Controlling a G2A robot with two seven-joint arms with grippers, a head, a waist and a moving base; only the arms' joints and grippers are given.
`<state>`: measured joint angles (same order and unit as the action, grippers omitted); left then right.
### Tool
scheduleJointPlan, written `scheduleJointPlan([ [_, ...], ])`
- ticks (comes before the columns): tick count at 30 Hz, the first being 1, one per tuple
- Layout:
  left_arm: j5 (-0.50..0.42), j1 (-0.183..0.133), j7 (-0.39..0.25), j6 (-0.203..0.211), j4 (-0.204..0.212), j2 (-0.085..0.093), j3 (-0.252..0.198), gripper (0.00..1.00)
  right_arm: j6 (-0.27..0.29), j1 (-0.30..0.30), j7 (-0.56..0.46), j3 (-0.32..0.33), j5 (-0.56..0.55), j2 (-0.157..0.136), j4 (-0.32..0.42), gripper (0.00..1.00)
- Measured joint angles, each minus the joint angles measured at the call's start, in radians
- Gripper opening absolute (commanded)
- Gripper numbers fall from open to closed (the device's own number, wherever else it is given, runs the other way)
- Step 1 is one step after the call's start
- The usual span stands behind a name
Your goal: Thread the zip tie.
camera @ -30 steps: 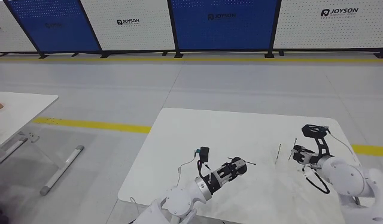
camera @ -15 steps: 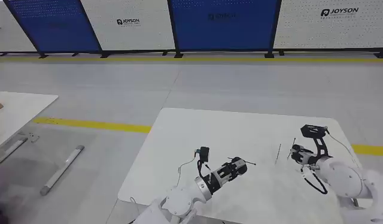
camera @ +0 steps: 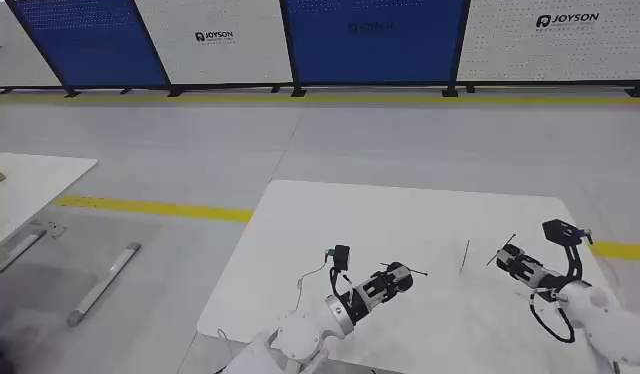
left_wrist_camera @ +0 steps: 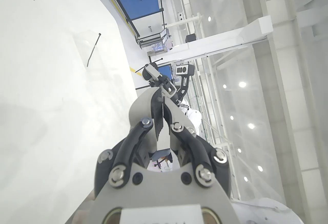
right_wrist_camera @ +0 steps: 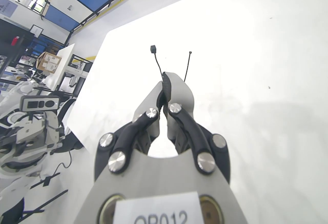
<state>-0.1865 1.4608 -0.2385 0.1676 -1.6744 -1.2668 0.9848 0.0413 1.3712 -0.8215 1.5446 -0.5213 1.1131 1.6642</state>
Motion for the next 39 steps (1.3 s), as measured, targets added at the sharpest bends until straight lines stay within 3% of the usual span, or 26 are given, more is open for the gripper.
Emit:
scheduleJointPlan([
  [8,0.000,0.000,0.000,0.000,0.000,0.000,0.000,0.00,0.000,0.000,0.001,0.000,0.000,0.000,0.000,0.00],
  [11,0.000,0.000,0.000,0.000,0.000,0.000,0.000,0.00,0.025,0.022,0.031,-0.010,0.001,0.001,0.007,0.00],
  [14,0.000,0.000,0.000,0.000,0.000,0.000,0.000,0.00,0.060,0.063,0.101,0.017,0.087,0.004,0.029,0.00],
  [18,0.000,0.000,0.000,0.000,0.000,0.000,0.000,0.00,0.154,0.145,0.175,0.074,0.279,0.007,0.055,0.00],
  [24,0.000,0.000,0.000,0.000,0.000,0.000,0.000,0.00,0.222,0.218,0.264,0.078,0.386,0.013,0.058,0.00],
  [27,0.000,0.000,0.000,0.000,0.000,0.000,0.000,0.00,0.222,0.216,0.207,0.064,0.480,0.013,0.040,0.00],
  [39,0.000,0.000,0.000,0.000,0.000,0.000,0.000,0.00,0.220,0.215,0.208,0.064,0.463,0.013,0.039,0.00],
])
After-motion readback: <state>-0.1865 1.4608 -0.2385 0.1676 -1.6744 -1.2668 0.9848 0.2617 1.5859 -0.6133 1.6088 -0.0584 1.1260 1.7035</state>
